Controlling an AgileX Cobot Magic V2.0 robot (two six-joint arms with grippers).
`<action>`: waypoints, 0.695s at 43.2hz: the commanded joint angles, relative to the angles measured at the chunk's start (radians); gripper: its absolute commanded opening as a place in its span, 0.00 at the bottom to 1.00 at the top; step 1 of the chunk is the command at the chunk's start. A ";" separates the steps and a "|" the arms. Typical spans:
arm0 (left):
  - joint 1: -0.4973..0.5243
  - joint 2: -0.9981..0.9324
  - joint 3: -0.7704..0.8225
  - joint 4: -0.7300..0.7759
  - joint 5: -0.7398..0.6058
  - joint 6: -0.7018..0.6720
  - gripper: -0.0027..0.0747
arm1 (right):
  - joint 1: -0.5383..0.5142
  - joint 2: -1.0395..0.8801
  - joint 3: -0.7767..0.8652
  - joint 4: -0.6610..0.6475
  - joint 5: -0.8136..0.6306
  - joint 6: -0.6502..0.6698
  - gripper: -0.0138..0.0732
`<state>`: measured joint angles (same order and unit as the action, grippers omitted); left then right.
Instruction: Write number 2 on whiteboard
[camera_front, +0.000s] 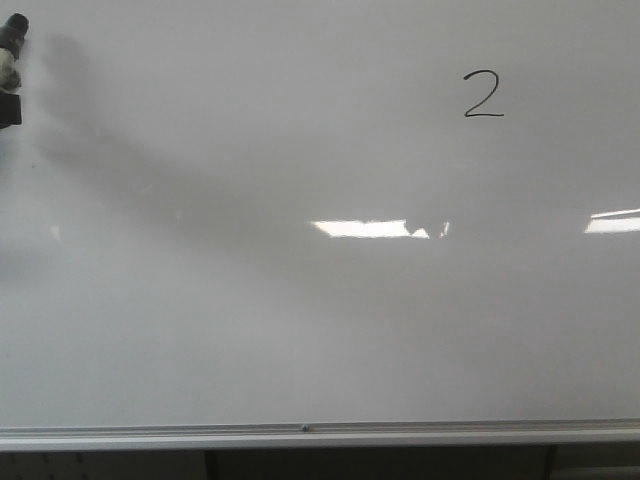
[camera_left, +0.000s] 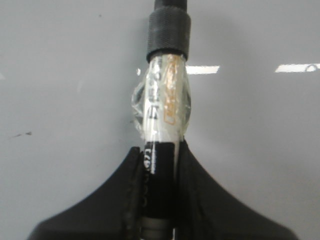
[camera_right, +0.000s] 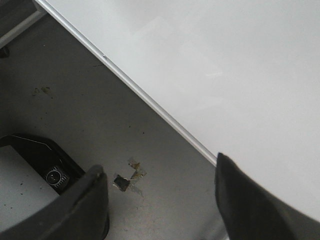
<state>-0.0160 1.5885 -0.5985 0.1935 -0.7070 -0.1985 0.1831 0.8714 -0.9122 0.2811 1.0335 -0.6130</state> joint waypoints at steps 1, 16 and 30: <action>-0.002 -0.007 -0.052 -0.025 -0.084 0.012 0.01 | -0.007 -0.009 -0.024 0.012 -0.048 0.001 0.72; -0.002 0.050 -0.101 -0.025 -0.071 0.010 0.23 | -0.007 -0.009 -0.024 0.012 -0.050 0.001 0.72; -0.002 0.044 -0.101 -0.025 -0.065 0.010 0.45 | -0.007 -0.009 -0.024 0.013 -0.050 0.001 0.72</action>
<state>-0.0160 1.6598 -0.6670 0.1973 -0.7230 -0.1862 0.1831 0.8714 -0.9122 0.2811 1.0346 -0.6128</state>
